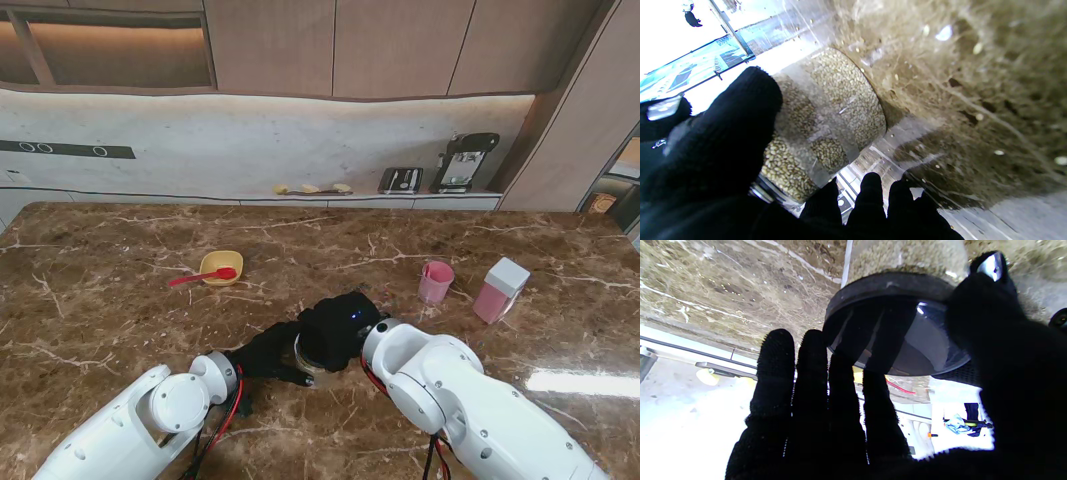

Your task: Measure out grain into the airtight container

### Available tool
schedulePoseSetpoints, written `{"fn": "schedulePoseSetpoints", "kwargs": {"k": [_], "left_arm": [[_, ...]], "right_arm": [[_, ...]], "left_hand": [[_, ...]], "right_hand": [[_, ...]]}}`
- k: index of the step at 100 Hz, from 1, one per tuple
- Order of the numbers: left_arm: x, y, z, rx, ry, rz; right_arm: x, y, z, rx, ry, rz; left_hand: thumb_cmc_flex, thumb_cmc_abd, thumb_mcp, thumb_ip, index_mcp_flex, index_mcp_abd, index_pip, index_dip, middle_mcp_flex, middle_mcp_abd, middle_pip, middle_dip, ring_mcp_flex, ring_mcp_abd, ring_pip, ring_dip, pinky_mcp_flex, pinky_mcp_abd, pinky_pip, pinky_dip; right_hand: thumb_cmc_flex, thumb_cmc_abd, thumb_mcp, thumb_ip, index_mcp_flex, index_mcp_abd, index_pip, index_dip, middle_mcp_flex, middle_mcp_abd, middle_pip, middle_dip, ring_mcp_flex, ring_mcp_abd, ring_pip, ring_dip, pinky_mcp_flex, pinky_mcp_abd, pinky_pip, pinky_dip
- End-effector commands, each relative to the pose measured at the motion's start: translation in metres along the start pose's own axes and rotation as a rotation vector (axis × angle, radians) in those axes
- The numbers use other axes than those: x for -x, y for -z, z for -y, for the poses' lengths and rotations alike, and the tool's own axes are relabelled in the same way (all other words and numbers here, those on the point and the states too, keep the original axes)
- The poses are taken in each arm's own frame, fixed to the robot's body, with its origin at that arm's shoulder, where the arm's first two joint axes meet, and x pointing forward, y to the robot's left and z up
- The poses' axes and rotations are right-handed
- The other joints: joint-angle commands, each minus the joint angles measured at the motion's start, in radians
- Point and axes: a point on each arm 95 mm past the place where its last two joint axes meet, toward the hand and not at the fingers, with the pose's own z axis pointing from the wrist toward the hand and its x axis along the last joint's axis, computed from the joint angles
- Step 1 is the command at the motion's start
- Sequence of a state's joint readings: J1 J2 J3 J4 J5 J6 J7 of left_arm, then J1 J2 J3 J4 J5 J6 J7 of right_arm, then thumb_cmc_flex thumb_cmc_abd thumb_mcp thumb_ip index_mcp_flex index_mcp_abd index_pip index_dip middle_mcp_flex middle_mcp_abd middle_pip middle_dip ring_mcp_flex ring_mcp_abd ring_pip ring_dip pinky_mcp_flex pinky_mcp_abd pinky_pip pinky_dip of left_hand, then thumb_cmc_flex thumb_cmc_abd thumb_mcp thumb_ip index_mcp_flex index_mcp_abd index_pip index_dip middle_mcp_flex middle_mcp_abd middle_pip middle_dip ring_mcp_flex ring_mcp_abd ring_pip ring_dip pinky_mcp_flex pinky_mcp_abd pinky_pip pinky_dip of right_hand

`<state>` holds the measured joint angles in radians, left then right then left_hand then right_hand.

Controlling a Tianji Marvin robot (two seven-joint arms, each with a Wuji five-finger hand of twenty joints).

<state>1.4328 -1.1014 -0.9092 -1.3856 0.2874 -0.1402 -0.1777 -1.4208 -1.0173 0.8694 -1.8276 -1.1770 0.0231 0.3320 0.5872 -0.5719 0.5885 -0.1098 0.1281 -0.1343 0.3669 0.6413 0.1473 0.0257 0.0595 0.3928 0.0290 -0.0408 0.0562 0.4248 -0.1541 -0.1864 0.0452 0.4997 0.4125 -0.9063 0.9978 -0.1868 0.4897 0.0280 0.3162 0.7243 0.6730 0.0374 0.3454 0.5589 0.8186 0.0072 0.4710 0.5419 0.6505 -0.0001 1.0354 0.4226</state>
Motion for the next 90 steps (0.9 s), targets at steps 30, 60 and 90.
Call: {"fn": "schedulePoseSetpoints", "kwargs": {"k": [30, 60, 90], "left_arm": [[0.0168, 0.0055, -0.0239, 0.05, 0.021, 0.049], [0.0175, 0.0056, -0.0247, 0.05, 0.023, 0.049], [0.0183, 0.0056, -0.0244, 0.047, 0.021, 0.049]], "right_arm": [[-0.0022, -0.0068, 0.0095, -0.03, 0.017, -0.01], [-0.0049, -0.0076, 0.0089, -0.025, 0.057, -0.031], [-0.0067, -0.0071, 0.0089, -0.042, 0.094, -0.055]], "left_hand": [[0.041, 0.083, 0.024, 0.04, 0.005, -0.054, 0.056, -0.001, -0.03, -0.029, -0.015, 0.017, 0.016, 0.115, 0.035, 0.017, 0.084, 0.239, 0.143, 0.125], [0.041, 0.083, 0.026, 0.041, 0.006, -0.053, 0.061, 0.0, -0.03, -0.029, -0.014, 0.023, 0.017, 0.115, 0.036, 0.017, 0.083, 0.239, 0.146, 0.126], [0.04, 0.083, 0.029, 0.04, 0.006, -0.053, 0.068, 0.002, -0.03, -0.027, -0.013, 0.026, 0.018, 0.115, 0.037, 0.018, 0.083, 0.242, 0.147, 0.124]], "right_hand": [[0.069, 0.179, 0.148, 0.097, 0.066, -0.09, 0.096, 0.042, 0.049, -0.113, 0.075, 0.026, 0.012, -0.057, 0.021, 0.028, -0.006, -0.014, 0.012, -0.001], [0.074, 0.185, 0.153, 0.099, 0.076, -0.097, 0.092, 0.037, 0.048, -0.114, 0.056, 0.011, 0.001, -0.059, 0.012, 0.023, -0.016, -0.014, 0.004, 0.0], [0.071, 0.222, 0.177, 0.109, 0.117, -0.115, 0.065, -0.008, 0.072, -0.119, -0.016, -0.056, -0.013, -0.059, -0.024, 0.006, -0.033, -0.007, -0.013, 0.013]]}}
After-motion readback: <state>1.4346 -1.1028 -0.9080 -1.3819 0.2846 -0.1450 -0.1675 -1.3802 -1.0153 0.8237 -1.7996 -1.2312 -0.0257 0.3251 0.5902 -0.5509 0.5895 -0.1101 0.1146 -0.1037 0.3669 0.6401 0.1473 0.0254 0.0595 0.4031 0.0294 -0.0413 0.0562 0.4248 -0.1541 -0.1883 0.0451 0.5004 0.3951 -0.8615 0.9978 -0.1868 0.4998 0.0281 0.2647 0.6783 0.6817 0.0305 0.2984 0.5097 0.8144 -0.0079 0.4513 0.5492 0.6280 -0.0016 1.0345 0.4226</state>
